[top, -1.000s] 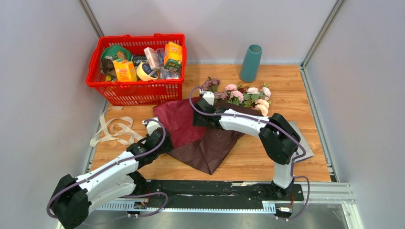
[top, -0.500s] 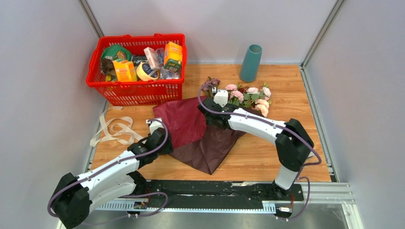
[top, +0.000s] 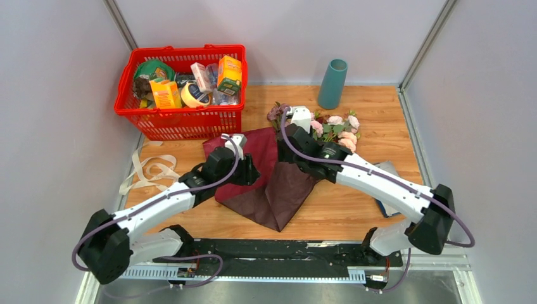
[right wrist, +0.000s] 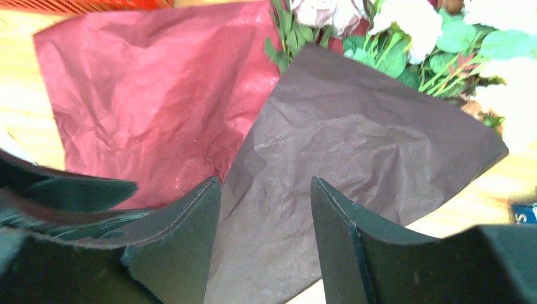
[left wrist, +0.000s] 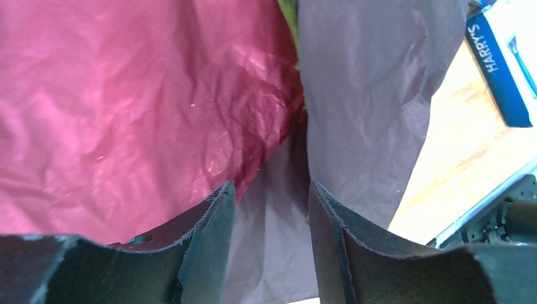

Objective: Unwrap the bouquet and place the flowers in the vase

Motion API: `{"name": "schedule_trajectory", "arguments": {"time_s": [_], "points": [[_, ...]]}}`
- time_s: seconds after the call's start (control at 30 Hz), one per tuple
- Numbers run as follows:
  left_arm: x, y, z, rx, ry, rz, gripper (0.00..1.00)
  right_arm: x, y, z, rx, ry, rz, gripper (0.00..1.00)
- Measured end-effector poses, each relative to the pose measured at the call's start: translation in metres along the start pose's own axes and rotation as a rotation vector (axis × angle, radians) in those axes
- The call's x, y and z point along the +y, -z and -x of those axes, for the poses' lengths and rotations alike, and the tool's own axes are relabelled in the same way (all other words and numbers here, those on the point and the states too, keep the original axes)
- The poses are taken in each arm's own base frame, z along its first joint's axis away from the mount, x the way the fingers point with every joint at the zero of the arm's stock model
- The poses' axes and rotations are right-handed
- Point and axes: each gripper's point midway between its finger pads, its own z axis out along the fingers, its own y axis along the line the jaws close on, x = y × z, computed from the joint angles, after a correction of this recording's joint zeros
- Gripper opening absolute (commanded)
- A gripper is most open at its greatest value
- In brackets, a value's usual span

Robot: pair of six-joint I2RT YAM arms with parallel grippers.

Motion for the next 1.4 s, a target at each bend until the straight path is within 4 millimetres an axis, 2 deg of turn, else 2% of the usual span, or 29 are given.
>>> {"name": "schedule_trajectory", "arguments": {"time_s": [0.33,0.5,0.6,0.77,0.97,1.03,1.1,1.17,1.2,1.3,1.4], "points": [[-0.025,-0.050,-0.030,0.146,0.001,-0.149,0.56,-0.011,0.062,0.054,-0.193,-0.055,0.144,0.60],[-0.062,-0.060,-0.033,0.158,-0.043,-0.255,0.53,-0.016,0.084,0.065,-0.249,-0.094,0.201,0.62],[-0.089,-0.063,-0.042,0.184,-0.076,-0.325,0.52,-0.019,0.093,0.065,-0.267,-0.108,0.229,0.63],[-0.131,-0.053,-0.050,0.200,-0.105,-0.437,0.51,-0.025,0.117,0.073,-0.318,-0.159,0.294,0.61],[-0.214,-0.022,-0.032,0.139,-0.143,-0.663,0.52,-0.033,0.161,0.093,-0.406,-0.309,0.415,0.61],[-0.230,-0.012,-0.035,0.124,-0.159,-0.716,0.54,-0.038,0.171,0.096,-0.431,-0.349,0.436,0.61],[-0.231,-0.003,-0.042,0.112,-0.167,-0.724,0.56,-0.042,0.176,0.096,-0.445,-0.375,0.444,0.61],[-0.215,0.004,-0.042,0.078,-0.173,-0.666,0.57,-0.047,0.178,0.094,-0.454,-0.393,0.445,0.62],[-0.206,0.006,-0.036,0.055,-0.181,-0.624,0.59,-0.048,0.178,0.093,-0.455,-0.397,0.446,0.62],[-0.186,0.009,0.002,-0.041,-0.207,-0.490,0.60,-0.047,0.178,0.092,-0.457,-0.398,0.452,0.62],[-0.166,0.004,0.041,-0.128,-0.200,-0.376,0.52,-0.043,0.178,0.091,-0.456,-0.390,0.474,0.61]]}}
